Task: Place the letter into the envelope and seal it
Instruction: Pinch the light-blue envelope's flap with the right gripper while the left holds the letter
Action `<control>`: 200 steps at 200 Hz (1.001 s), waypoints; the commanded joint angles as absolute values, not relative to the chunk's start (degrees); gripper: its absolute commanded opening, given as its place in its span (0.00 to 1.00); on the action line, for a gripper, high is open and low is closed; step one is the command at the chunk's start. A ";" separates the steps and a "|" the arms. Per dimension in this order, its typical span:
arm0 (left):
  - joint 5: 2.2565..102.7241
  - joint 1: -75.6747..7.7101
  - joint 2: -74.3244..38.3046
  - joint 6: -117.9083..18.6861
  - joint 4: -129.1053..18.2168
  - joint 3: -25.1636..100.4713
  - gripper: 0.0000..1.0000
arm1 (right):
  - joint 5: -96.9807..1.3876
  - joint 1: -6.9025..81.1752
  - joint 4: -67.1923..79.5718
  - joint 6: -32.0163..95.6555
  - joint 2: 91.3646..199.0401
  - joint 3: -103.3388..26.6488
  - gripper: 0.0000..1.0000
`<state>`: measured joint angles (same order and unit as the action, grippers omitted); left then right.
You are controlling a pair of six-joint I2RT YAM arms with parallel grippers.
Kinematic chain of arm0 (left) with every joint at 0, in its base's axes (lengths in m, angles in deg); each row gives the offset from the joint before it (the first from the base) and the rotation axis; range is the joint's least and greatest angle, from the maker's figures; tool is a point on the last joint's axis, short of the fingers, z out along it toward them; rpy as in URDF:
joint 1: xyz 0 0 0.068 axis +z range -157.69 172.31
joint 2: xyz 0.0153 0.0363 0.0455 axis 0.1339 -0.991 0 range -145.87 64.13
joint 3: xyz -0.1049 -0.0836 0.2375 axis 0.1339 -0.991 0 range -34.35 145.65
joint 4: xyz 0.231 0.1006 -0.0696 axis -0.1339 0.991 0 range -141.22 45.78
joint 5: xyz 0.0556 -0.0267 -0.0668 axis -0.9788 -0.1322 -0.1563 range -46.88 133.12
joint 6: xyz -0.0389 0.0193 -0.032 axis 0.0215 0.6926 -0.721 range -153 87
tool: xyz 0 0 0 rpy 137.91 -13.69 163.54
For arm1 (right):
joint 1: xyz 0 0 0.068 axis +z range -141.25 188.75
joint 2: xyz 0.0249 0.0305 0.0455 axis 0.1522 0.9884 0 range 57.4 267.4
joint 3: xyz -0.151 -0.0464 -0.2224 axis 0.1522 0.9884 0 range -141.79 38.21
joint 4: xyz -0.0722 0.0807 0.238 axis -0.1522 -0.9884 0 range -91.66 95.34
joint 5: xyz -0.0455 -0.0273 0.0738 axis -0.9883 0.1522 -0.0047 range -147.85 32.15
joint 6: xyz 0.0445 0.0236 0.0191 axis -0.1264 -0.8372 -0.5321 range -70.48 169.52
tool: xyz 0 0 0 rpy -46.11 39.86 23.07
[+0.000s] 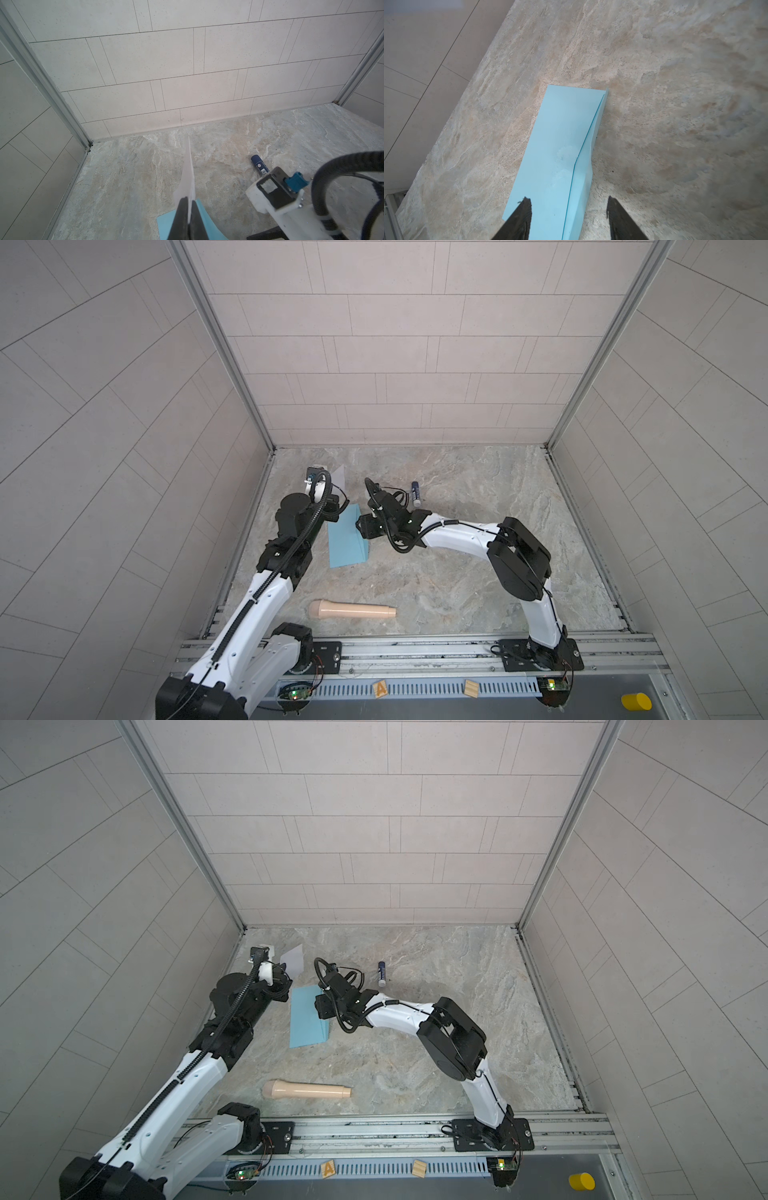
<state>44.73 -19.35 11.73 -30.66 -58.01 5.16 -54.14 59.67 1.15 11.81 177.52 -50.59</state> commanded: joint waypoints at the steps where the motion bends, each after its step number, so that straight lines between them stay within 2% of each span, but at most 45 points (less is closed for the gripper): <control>1: 44.43 -19.03 12.10 -31.08 -58.58 5.38 0.00 | -54.51 59.12 0.93 9.45 179.72 -53.09 0.53; 49: 44.50 -18.95 12.15 -31.29 -58.61 5.31 0.00 | -55.38 58.50 0.15 8.79 183.59 -56.16 0.44; 158: 44.97 -18.90 12.27 -31.40 -58.64 5.29 0.00 | -53.33 57.29 0.08 7.95 186.02 -58.47 0.04; 176: 45.05 -18.86 12.28 -31.41 -58.66 5.28 0.00 | -53.02 56.80 0.48 8.04 184.62 -57.54 0.00; 200: 45.03 -18.87 12.33 -31.47 -58.65 5.29 0.00 | -52.76 55.80 1.92 7.95 181.19 -55.14 0.00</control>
<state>44.79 -19.31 11.73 -30.94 -58.01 5.16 -52.72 57.02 1.15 8.53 185.84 -57.06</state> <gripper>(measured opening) 0.047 0.048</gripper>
